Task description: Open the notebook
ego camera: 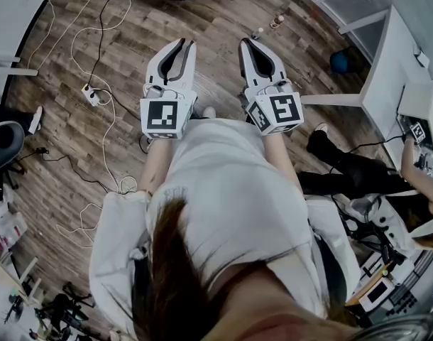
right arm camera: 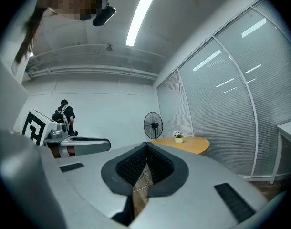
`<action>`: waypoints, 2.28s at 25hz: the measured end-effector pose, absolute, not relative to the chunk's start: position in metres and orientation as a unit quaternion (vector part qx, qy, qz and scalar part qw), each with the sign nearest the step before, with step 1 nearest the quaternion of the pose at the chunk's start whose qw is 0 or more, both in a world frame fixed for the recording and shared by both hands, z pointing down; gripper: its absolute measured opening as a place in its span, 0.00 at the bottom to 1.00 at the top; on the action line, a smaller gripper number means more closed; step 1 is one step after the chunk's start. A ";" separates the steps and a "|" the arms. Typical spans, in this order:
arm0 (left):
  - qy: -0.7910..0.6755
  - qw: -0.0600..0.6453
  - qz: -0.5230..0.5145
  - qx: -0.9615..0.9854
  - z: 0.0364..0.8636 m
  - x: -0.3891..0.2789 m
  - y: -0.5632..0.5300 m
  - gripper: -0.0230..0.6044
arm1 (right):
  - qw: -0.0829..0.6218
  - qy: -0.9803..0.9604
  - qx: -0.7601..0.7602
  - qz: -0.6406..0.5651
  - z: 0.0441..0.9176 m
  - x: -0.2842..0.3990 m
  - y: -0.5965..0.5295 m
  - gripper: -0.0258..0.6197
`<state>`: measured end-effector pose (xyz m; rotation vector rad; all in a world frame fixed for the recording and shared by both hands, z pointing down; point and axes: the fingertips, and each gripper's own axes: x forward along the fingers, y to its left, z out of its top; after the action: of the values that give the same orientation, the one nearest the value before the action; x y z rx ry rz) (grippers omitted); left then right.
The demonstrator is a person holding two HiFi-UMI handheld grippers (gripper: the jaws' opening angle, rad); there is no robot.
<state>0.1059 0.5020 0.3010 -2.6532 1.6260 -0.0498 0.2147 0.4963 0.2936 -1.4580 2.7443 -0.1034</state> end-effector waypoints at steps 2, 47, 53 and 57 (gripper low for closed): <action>0.518 0.013 -0.019 -0.855 0.301 0.109 0.500 0.22 | 0.012 0.883 -0.467 -0.035 0.296 0.215 0.494 0.04; 0.476 -0.007 -0.039 -0.878 0.313 -0.041 0.279 0.21 | -0.014 0.826 -0.557 -0.089 0.299 0.106 0.298 0.04; 0.484 -0.014 -0.034 -0.874 0.313 -0.056 0.260 0.21 | -0.025 0.831 -0.549 -0.086 0.304 0.090 0.273 0.04; 0.487 -0.011 -0.029 -0.873 0.309 -0.054 0.246 0.20 | -0.026 0.834 -0.544 -0.086 0.305 0.090 0.254 0.04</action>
<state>-0.0541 0.2459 0.3095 -2.7615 1.5398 -0.0912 0.0897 0.2544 0.3050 -1.7382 2.6645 -0.2735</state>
